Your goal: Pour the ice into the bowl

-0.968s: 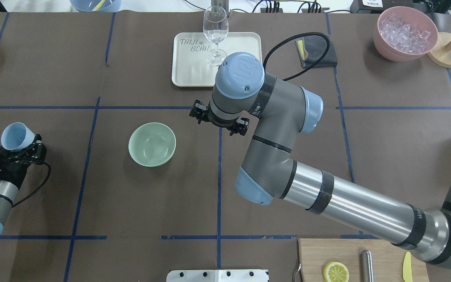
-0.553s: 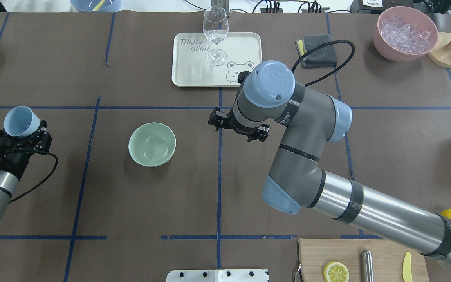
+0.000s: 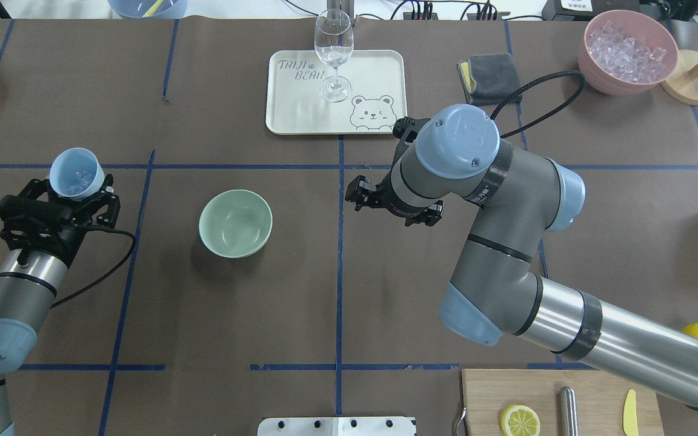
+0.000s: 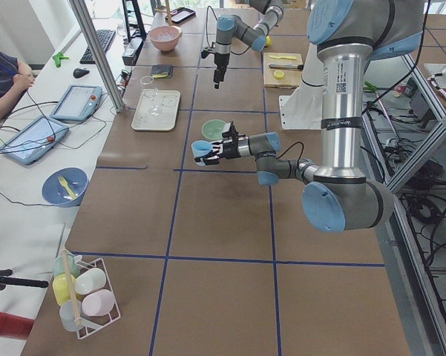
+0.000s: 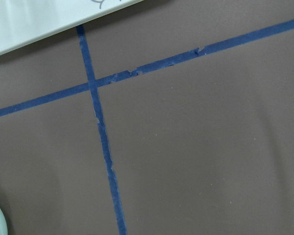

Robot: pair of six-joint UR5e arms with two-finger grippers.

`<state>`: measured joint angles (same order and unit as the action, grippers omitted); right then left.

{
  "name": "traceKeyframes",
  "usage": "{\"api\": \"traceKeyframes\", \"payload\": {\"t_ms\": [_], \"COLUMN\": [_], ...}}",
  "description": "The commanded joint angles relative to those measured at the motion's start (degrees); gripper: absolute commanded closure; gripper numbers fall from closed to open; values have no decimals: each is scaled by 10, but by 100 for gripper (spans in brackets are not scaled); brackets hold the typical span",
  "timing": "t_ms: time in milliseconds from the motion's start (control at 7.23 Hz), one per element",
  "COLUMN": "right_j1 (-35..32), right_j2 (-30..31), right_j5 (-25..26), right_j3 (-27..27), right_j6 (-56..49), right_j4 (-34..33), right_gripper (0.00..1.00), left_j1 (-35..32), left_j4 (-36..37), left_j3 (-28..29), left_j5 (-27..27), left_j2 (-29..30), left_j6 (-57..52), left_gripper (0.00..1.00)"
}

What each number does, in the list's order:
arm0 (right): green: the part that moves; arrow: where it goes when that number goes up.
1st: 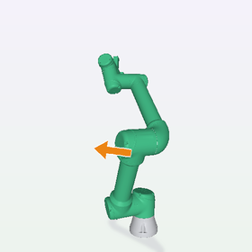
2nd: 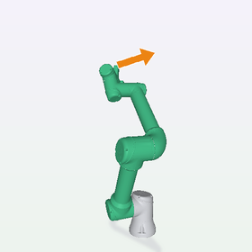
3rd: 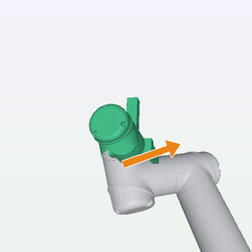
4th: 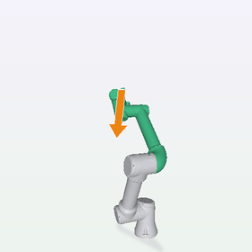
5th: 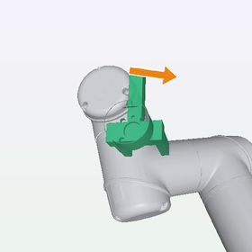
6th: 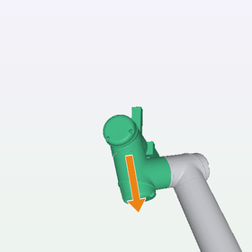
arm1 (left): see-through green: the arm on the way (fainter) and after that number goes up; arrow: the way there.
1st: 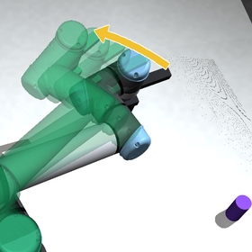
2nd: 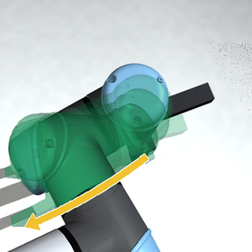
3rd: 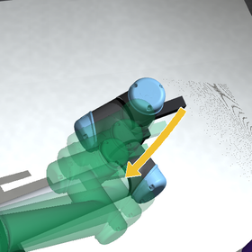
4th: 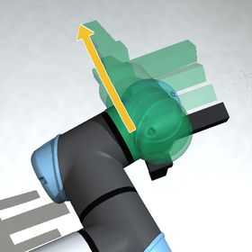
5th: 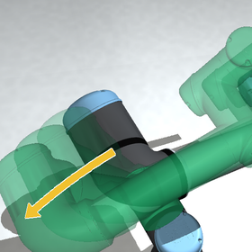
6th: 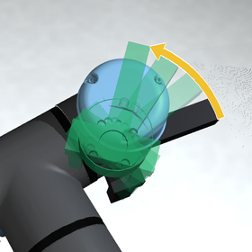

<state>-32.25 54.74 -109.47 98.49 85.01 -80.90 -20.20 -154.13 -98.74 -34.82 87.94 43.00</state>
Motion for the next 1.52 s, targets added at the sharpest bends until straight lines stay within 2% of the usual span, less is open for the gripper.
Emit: {"api": "traceKeyframes", "payload": {"t_ms": [0,138,415,692,1107,1383], "right_j1": [1,2,3,5,5,4], "right_j2": [26,28,27,27,27,38], "right_j5": [0,0,1,2,3,3], "right_j3": [24,28,27,24,22,26], "right_j6": [0,0,0,-1,-1,-25], "right_j4": [3,3,4,4,5,7], "right_gripper": [0,0,0,0,0,0], "left_j1": [1,2,3,4,10,31], "left_j4": [6,9,120,174,388,422], "left_j3": [-1,-1,-1,-4,-43,-43], "left_j5": [2,2,5,26,34,55], "left_j2": [46,52,87,108,172,179], "left_j6": [-96,-112,-119,-120,-133,-138], "left_gripper": [100,100,100,100,100,100]}}
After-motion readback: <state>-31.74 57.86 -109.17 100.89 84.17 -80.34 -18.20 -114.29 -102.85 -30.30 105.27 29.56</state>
